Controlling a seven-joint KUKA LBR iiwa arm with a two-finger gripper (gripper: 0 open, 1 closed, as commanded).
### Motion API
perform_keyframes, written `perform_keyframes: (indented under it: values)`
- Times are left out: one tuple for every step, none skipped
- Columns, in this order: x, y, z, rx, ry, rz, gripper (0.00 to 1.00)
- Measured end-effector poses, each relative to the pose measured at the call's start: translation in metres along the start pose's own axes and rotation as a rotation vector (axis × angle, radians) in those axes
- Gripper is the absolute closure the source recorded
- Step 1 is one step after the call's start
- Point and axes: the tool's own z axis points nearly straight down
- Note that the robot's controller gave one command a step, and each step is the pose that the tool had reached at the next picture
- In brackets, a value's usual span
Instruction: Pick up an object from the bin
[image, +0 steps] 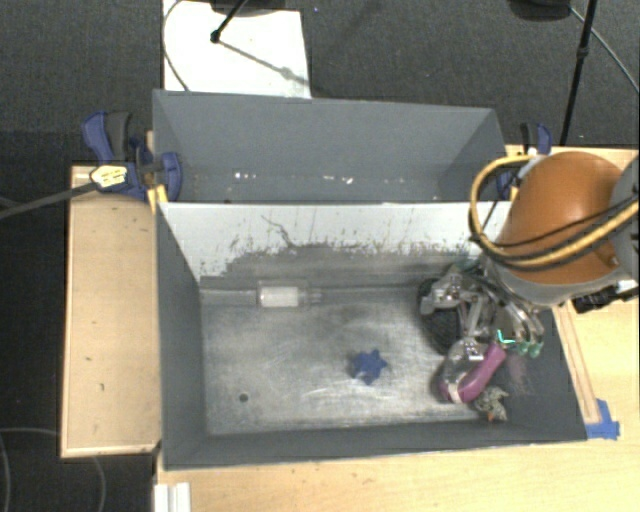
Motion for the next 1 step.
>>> perform_keyframes:
  values:
    - [-0.0300, 0.0353, 0.1188, 0.000, -0.005, -0.293, 0.00]
